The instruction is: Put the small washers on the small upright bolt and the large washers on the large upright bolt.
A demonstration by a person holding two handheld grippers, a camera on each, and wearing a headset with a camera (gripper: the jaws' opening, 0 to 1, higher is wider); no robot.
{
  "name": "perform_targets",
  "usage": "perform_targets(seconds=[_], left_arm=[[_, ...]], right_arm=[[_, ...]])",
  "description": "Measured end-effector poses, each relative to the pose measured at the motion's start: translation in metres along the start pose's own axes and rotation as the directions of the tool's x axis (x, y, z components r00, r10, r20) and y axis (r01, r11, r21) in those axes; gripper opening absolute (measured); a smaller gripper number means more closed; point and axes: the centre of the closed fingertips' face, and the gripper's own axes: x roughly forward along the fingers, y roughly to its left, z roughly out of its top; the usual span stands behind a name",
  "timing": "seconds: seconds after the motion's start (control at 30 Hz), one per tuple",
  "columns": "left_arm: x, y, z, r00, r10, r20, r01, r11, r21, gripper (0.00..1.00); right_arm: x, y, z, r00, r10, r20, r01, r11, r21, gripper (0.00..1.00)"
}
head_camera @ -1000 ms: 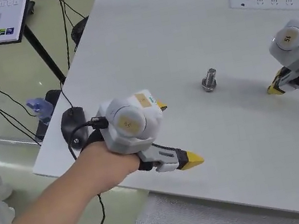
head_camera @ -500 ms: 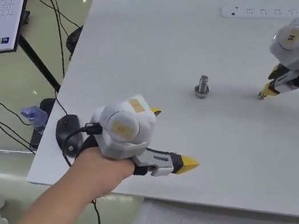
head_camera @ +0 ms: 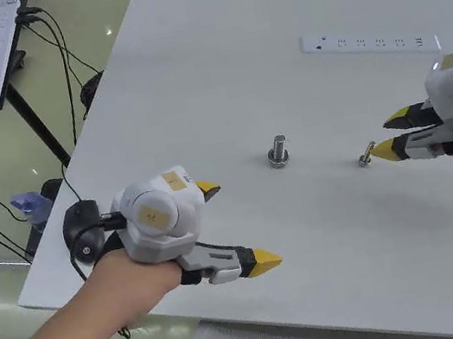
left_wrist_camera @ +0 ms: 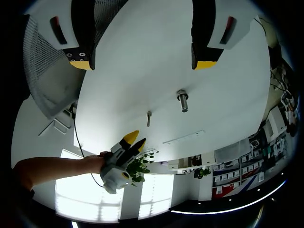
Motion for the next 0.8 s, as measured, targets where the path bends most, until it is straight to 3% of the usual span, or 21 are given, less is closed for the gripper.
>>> perform_targets(seconds=[0.13,0.23,0.6,0.8], left_arm=[[-0.002,-0.002,-0.001,1.0000,0.004,-0.004,-0.004,1.000,-0.002,0.83],[-0.004,-0.001,0.001,0.9999,0.010,0.001,-0.010,1.000,-0.005,0.83],[-0.009,0.000,0.011,0.9986,0.033,0.041,-0.032,0.999,-0.037,0.84],[-0.012,-0.002,0.015,0.9975,0.029,0.065,-0.026,0.998,-0.049,0.86]], right_arm=[[-0.025,0.006,0.016,0.9881,-0.012,0.153,-0.008,0.992,0.127,0.40],[-0.041,0.006,0.019,0.9771,-0.042,0.209,0.004,0.984,0.179,0.43],[-0.066,0.033,-0.006,0.9611,-0.041,0.273,-0.031,0.967,0.252,0.66],[-0.076,0.045,-0.013,0.9458,-0.072,0.317,-0.012,0.967,0.253,0.78]])
